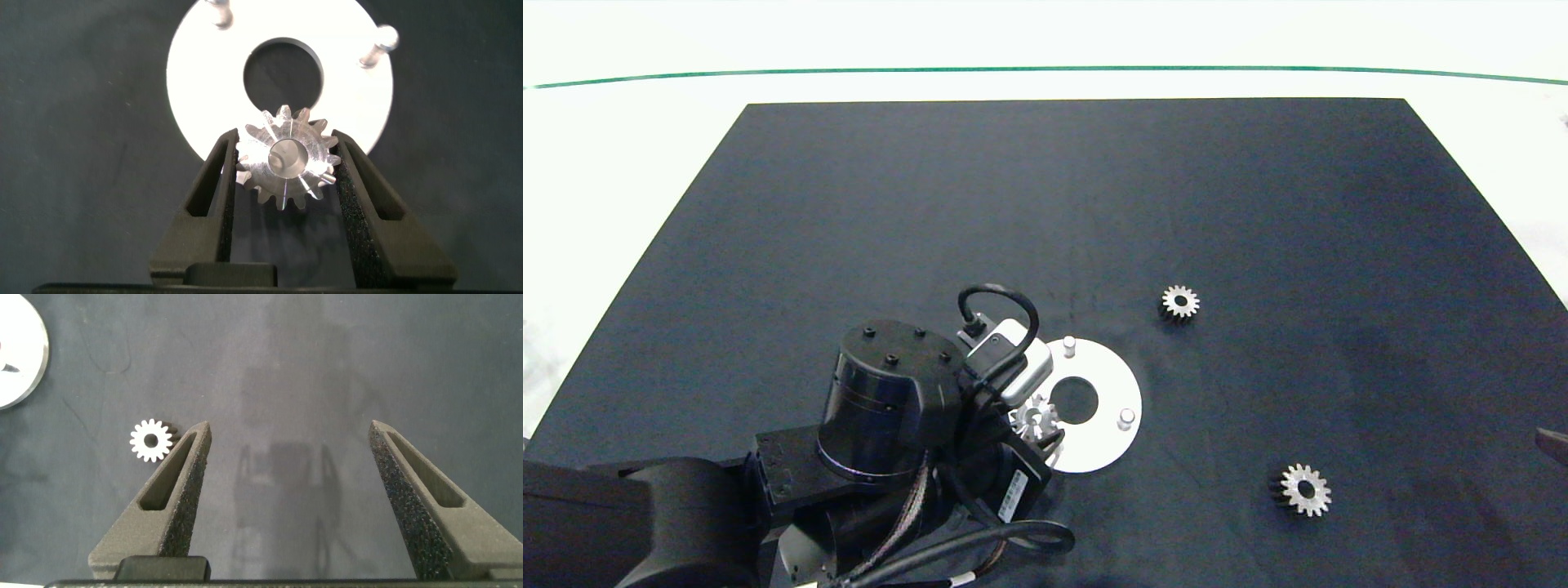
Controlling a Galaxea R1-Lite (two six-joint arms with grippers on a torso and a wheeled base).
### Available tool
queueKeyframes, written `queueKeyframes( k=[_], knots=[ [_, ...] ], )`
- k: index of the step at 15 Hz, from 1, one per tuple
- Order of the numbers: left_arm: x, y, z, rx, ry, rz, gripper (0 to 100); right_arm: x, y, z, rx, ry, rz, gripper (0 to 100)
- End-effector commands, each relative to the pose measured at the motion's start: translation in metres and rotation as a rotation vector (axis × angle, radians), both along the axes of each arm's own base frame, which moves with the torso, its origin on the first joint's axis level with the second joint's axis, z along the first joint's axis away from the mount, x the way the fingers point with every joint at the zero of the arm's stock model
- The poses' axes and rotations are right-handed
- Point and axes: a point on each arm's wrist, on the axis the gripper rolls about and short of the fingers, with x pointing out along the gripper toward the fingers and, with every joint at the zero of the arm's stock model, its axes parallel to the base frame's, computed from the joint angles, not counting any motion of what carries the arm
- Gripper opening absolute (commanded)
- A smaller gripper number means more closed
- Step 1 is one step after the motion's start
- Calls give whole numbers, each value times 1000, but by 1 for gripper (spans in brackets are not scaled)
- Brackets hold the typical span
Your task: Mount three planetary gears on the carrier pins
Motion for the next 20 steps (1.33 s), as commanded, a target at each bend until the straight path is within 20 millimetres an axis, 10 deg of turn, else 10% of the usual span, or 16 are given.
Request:
queueKeyframes(
  k=[1,18,19,20],
  knots=[
    [6,5,-1,7,-2,28,22,1,0,0,0,5,2,76],
    [-4,-4,-17,39,14,-4,22,1,0,-5,4,22,1,76],
    [-4,-3,-18,42,16,-5,100,1,0,-5,4,22,1,76],
    [-4,-3,-18,43,17,-5,100,1,0,-5,7,22,-2,76]
  ],
)
